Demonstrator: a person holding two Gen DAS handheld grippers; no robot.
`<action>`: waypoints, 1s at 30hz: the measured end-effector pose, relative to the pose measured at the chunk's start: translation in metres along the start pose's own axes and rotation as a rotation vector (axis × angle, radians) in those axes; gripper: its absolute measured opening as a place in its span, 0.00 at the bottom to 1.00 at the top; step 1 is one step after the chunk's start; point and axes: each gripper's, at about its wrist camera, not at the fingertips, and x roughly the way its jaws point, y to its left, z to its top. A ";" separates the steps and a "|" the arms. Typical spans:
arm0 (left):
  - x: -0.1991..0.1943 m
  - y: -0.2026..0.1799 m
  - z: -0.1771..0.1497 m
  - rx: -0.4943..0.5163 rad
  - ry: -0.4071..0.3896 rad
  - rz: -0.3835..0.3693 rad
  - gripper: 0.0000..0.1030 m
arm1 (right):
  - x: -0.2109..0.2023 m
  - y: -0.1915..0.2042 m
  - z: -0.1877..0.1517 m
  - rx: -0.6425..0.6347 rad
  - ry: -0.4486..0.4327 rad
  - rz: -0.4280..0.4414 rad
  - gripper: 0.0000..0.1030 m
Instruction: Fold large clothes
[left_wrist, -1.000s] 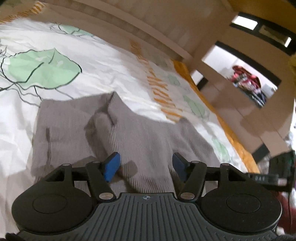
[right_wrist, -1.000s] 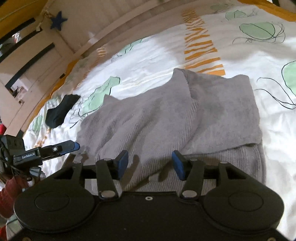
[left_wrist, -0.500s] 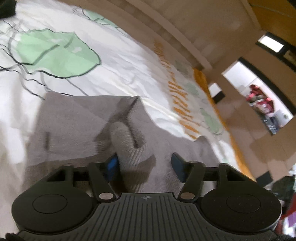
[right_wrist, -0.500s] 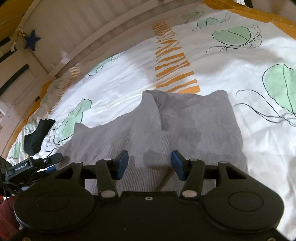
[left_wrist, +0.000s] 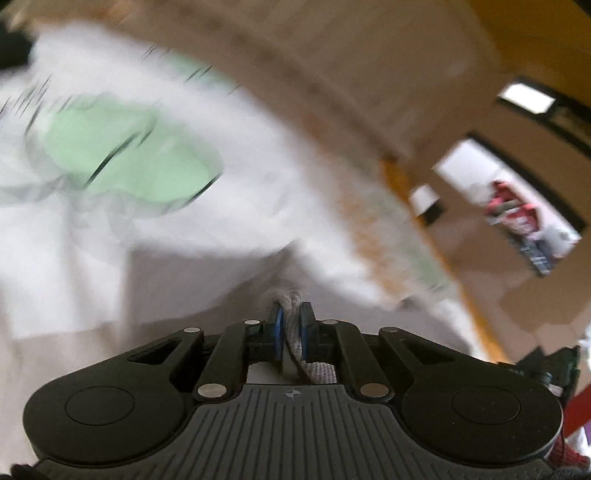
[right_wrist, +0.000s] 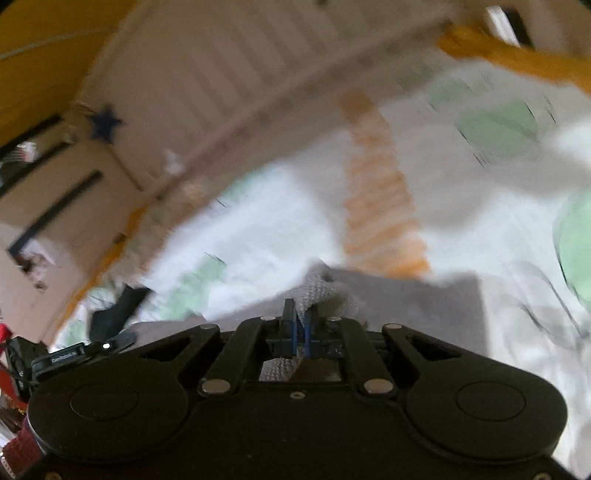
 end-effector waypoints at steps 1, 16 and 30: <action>0.000 0.008 -0.006 -0.022 0.013 0.018 0.08 | 0.007 -0.006 -0.006 -0.008 0.035 -0.021 0.12; -0.034 -0.079 -0.006 0.220 -0.047 0.091 0.49 | -0.030 0.070 -0.024 -0.286 -0.070 -0.061 0.40; 0.007 -0.126 -0.098 0.573 0.117 0.230 0.61 | 0.010 0.115 -0.116 -0.471 0.118 -0.142 0.39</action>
